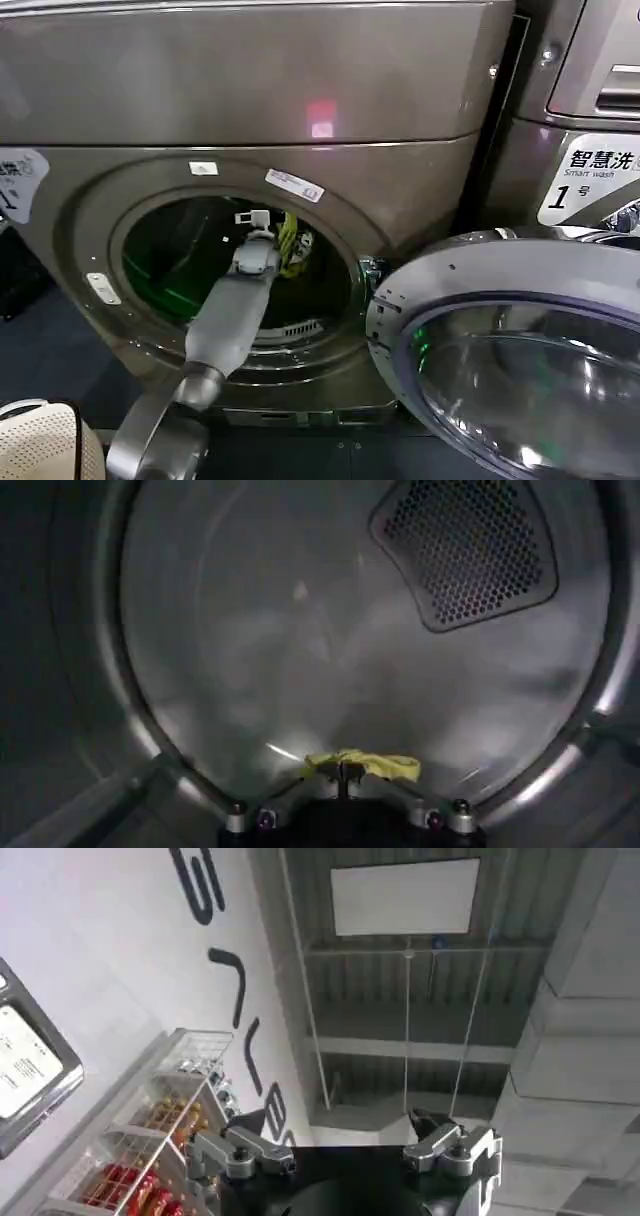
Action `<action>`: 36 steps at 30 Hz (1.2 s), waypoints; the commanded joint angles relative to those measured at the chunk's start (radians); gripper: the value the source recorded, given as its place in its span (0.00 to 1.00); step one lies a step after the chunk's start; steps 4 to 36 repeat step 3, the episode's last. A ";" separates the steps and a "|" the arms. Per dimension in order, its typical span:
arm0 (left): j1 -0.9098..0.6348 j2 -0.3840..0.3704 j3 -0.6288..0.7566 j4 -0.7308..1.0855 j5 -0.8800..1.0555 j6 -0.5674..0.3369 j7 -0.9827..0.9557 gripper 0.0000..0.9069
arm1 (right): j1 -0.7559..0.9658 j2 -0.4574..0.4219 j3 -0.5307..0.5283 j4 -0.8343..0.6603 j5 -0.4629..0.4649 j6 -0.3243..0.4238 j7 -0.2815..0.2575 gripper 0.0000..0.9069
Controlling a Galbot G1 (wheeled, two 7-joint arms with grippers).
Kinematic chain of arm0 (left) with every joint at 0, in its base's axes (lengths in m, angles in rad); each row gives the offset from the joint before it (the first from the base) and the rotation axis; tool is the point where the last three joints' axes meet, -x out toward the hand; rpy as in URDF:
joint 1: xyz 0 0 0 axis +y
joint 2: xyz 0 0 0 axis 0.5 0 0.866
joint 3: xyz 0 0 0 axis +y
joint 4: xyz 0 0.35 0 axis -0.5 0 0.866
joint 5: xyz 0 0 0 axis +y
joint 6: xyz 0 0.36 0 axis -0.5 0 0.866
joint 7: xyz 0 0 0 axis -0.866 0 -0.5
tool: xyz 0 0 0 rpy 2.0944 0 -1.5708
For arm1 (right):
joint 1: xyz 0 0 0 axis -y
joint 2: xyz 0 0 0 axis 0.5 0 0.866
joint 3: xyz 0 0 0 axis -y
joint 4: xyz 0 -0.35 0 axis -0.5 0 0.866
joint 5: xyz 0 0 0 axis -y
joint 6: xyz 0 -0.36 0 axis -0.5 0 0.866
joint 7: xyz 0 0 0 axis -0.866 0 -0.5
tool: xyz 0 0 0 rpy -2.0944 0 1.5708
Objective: Grasp the clothes from the dryer.
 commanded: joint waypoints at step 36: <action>0.001 0.000 0.000 -0.002 0.001 0.001 0.002 0.00 | -0.001 0.000 0.001 0.001 0.000 0.000 -0.001 1.00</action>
